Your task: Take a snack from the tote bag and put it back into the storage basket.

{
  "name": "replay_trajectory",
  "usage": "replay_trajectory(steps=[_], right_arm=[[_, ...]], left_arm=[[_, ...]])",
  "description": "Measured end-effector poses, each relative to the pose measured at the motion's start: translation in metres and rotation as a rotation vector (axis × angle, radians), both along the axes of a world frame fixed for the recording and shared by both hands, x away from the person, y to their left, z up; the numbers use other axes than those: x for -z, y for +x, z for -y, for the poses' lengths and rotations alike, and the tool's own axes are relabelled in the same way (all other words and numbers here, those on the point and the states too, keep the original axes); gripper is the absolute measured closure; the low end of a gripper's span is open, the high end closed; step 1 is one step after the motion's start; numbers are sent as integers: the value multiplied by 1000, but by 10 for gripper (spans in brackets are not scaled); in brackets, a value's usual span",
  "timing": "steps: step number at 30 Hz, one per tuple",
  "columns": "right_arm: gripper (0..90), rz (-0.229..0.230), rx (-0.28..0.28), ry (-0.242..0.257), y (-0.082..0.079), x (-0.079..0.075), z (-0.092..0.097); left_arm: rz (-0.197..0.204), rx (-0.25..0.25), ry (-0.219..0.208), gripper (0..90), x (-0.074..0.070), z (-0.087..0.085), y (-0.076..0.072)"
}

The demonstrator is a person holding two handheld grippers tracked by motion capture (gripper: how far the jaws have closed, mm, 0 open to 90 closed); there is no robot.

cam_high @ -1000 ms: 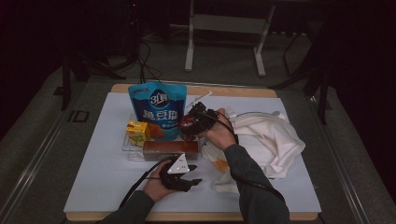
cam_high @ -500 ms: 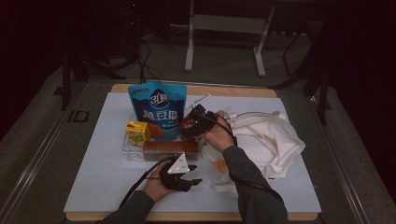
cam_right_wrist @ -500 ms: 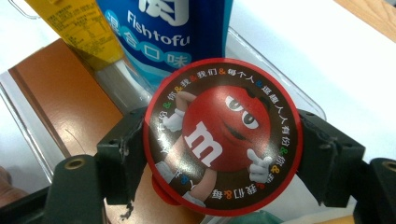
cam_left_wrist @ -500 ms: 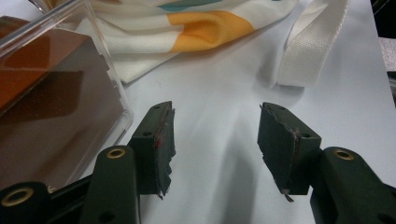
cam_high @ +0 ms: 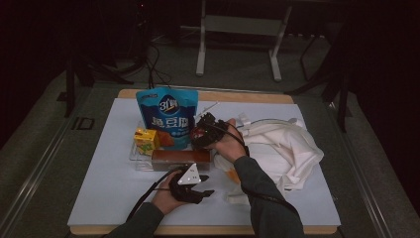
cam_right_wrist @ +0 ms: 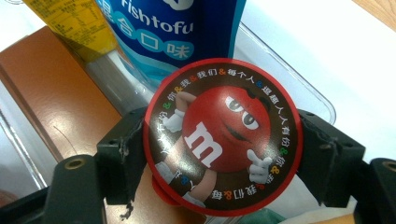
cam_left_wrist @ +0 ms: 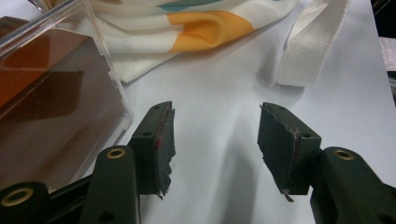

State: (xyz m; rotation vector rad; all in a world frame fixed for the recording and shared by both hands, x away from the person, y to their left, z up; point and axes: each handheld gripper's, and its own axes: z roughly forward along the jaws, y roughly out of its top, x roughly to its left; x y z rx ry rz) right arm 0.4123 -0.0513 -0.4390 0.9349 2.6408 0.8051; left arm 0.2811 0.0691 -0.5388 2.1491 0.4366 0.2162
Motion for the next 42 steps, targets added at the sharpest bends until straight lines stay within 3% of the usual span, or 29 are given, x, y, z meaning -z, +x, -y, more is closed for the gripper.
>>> replay_trajectory(steps=[9, 14, 23, 26, 31, 42], right_arm=[[255, -12, 17, -9, 1, 4, -2], [255, -4, 16, -55, -1, 11, -7], [261, -44, 57, 1, 3, 6, -2], [290, -36, 57, 80, 3, -3, 5], [293, -14, 54, 81, 2, -13, 12], [296, 8, 40, 80, -3, -20, 25]], left_arm=[[2, 0, 1, 461, 0, 0, 0], [2, 1, 2, 461, 0, 0, 0], [2, 1, 1, 461, 0, 0, 0], [1, 0, 2, 460, 0, 0, 0], [3, 0, 1, 460, 0, 0, 0], [1, -2, 2, 460, 0, 0, 0]])
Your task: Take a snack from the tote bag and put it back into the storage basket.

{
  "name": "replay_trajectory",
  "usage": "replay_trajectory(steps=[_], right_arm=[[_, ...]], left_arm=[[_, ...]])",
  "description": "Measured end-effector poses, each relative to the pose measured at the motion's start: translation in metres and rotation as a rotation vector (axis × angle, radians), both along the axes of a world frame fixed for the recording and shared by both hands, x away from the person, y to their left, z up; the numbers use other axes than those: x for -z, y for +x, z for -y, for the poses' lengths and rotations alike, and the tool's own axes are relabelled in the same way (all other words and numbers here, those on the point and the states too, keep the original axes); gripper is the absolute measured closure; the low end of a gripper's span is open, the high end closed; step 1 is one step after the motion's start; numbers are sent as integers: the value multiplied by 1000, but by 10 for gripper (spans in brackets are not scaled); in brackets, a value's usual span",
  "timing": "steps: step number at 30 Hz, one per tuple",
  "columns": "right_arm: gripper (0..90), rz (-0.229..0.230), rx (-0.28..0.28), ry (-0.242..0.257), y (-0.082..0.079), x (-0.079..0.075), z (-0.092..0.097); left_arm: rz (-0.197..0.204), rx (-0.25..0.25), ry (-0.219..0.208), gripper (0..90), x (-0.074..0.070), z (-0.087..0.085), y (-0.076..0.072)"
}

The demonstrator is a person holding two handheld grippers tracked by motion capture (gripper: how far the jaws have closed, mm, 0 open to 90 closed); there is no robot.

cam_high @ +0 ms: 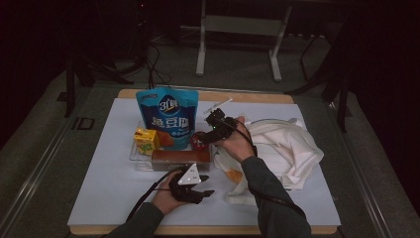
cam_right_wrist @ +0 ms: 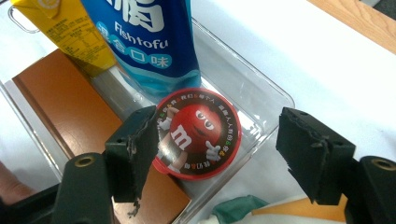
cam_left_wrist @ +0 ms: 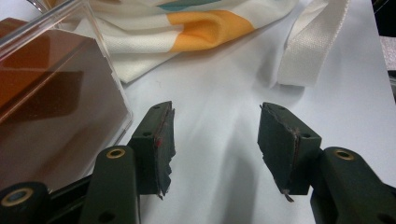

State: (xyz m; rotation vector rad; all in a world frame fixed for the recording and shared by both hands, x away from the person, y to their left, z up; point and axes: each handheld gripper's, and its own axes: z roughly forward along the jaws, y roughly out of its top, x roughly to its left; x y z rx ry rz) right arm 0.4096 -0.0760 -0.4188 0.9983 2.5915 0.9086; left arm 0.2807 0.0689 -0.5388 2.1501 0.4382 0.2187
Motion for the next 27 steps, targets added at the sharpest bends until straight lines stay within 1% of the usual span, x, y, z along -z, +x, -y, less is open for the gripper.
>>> replay_trajectory(steps=[6, 7, 8, 27], right_arm=[[301, 12, -9, 2, -4, -3, 5], [320, 12, -10, 2, -4, -4, 5], [321, 13, -10, 1, -5, -4, 6], [323, 24, -20, 3, -9, -6, 18]], left_arm=[[1, -2, 0, 460, 0, 0, 0], [1, -2, 0, 460, 0, 0, 0], [1, -2, 0, 460, 0, 0, 0], [-1, -2, 0, 460, 0, 0, 0]])
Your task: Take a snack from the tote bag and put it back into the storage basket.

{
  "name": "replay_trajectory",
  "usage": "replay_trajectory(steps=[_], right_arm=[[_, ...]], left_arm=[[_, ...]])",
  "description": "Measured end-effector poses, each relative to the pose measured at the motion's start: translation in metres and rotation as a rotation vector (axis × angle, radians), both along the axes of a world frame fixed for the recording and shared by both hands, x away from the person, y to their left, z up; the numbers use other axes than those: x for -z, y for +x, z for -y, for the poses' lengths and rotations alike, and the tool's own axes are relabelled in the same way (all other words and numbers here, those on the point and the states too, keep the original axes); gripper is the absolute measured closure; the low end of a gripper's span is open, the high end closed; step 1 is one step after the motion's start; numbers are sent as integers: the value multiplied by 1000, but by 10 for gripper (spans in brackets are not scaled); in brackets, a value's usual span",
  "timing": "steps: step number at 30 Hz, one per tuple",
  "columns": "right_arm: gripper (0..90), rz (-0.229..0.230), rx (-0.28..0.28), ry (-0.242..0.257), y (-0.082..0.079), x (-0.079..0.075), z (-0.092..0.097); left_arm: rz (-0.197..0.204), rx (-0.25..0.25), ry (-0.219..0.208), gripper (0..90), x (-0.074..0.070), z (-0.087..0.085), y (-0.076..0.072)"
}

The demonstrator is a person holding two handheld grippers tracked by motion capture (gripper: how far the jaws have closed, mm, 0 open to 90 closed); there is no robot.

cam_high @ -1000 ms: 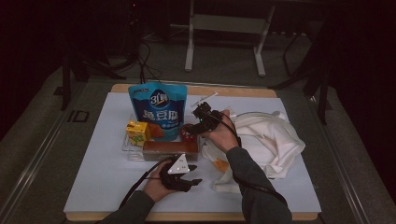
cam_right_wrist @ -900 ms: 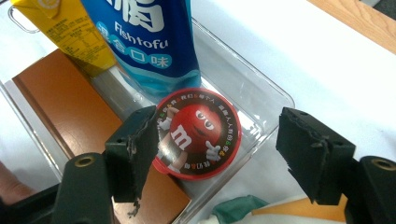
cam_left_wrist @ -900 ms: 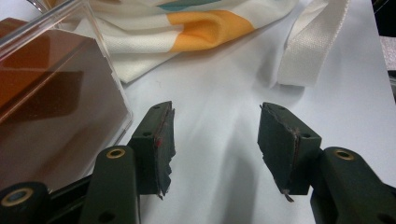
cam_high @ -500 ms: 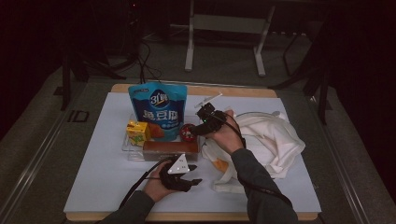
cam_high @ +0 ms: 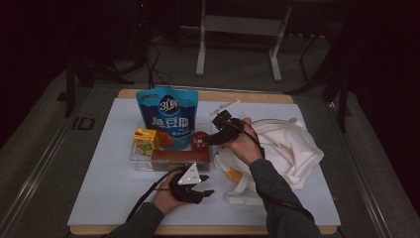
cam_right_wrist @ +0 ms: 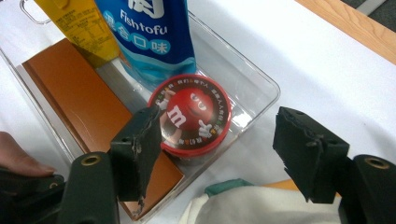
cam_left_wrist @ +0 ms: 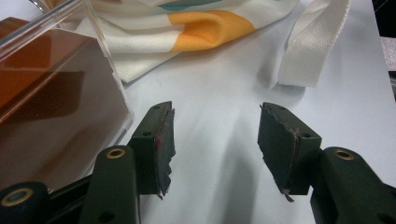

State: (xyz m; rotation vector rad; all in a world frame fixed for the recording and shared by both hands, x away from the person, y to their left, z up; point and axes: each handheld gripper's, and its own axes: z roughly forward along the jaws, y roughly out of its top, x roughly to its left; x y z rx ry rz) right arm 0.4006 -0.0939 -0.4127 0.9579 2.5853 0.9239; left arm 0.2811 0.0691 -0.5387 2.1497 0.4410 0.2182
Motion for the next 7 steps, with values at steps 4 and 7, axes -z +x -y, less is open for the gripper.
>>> replay_trajectory(steps=[4, 7], right_arm=[[324, -3, 4, -1, 0, 1, 4], [325, -4, 5, -1, 0, 2, 7]], left_arm=[[0, -1, -1, 460, 0, 0, 0], [-1, -1, -1, 460, 0, 0, 0]])
